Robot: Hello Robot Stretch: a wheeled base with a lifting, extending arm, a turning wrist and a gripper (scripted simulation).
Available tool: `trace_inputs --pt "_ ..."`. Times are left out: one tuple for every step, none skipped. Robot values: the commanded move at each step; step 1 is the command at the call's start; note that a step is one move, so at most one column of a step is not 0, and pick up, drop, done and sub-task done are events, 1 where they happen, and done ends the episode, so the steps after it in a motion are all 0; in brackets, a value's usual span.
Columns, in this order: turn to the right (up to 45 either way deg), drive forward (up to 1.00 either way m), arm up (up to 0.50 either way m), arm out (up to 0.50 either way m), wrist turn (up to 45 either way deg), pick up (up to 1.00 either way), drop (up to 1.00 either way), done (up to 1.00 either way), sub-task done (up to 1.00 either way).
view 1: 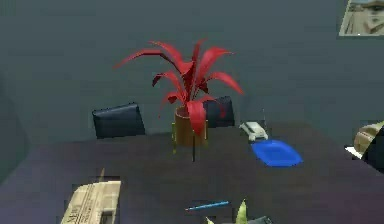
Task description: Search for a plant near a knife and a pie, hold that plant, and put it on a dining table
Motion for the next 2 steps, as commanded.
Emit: trace_inputs --pt "45.0 0.00 0.00 0.00 0.0 0.00 0.00 0.00 0.00" --pt "30.0 0.00 0.00 0.00 0.0 0.00 0.00 0.00 0.00"
